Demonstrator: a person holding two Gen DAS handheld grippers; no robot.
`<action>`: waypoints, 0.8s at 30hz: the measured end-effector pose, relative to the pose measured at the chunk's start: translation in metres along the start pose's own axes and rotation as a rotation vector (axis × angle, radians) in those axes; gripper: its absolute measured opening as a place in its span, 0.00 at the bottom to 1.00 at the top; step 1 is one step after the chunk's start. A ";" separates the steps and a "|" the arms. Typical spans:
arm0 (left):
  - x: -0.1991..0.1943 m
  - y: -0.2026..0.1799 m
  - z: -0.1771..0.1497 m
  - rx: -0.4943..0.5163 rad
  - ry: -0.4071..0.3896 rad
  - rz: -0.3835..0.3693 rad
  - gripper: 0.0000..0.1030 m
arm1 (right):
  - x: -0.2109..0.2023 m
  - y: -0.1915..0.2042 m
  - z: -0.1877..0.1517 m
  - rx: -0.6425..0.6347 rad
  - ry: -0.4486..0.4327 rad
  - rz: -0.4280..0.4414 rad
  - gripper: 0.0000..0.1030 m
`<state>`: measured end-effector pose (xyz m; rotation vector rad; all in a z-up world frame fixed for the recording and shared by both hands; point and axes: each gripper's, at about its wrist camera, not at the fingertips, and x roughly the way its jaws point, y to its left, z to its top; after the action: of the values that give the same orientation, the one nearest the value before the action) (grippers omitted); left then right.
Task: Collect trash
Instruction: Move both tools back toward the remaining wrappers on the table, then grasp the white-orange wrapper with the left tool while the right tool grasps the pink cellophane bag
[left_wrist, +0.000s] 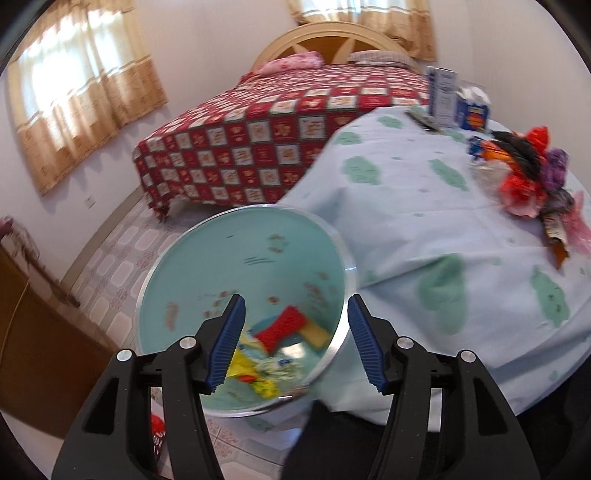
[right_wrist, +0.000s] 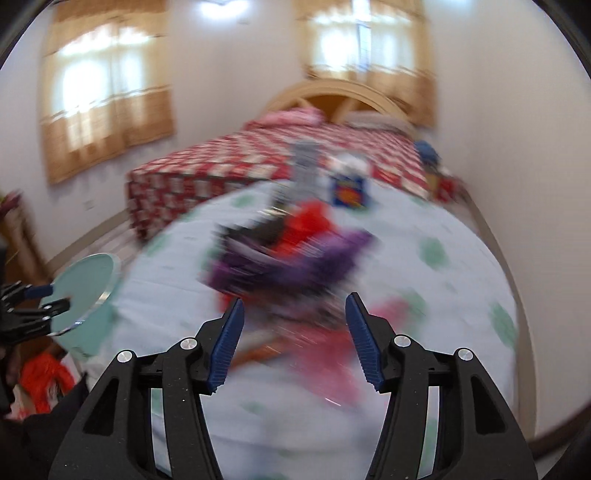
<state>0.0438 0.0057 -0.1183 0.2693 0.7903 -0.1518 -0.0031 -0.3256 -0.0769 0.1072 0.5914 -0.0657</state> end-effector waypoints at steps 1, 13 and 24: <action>-0.001 -0.007 0.002 0.007 -0.003 -0.011 0.56 | 0.002 -0.006 -0.004 0.011 0.012 -0.001 0.55; 0.000 -0.086 0.025 0.058 -0.047 -0.093 0.56 | 0.038 -0.017 -0.033 0.045 0.150 0.042 0.26; -0.027 -0.137 0.034 0.097 -0.100 -0.238 0.56 | -0.005 -0.040 -0.028 0.030 0.069 0.004 0.13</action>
<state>0.0158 -0.1340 -0.1009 0.2563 0.7150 -0.4258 -0.0262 -0.3620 -0.1001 0.1403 0.6595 -0.0676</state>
